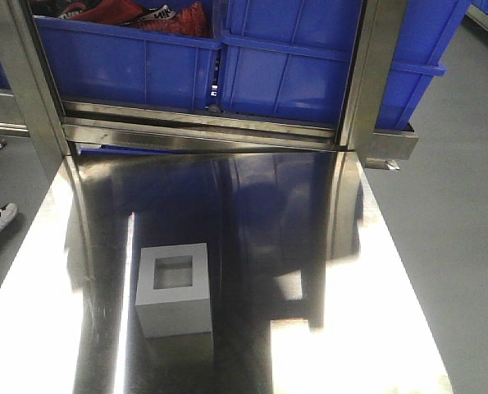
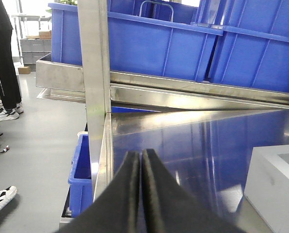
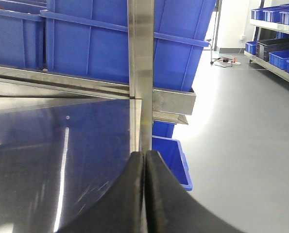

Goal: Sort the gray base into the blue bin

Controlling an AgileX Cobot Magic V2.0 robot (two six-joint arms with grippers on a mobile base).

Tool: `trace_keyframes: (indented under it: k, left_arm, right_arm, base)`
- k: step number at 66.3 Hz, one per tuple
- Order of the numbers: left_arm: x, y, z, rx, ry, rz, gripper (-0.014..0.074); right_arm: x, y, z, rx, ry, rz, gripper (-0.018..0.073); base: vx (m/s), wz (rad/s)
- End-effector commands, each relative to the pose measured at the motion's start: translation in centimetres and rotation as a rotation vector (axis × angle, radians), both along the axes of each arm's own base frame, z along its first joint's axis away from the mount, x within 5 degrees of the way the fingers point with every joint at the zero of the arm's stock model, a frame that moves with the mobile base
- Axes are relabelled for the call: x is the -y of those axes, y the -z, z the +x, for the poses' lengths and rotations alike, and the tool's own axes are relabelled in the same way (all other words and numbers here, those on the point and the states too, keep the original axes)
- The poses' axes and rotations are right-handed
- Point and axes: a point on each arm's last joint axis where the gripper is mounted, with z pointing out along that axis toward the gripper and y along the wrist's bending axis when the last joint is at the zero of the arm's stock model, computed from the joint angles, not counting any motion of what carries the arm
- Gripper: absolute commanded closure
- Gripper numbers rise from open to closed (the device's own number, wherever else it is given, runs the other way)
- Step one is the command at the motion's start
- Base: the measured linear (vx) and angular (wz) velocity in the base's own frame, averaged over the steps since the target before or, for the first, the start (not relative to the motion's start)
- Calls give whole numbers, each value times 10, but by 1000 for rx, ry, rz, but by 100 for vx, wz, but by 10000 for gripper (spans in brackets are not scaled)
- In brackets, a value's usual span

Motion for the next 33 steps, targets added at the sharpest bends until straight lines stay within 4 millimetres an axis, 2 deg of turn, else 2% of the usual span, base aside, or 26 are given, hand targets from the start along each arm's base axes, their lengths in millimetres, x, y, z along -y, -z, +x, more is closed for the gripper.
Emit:
trace_keyframes:
  k: [1,33]
  left_arm:
    - [1,0,0,62,7,-12,602]
    - [1,0,0,62,7,-12,602]
  right_arm:
    - [0,-2,0,72,-1,-11,568]
    - [0,-2,0,72,-1,-11,568]
  base:
    - [0,0]
    - [0,0]
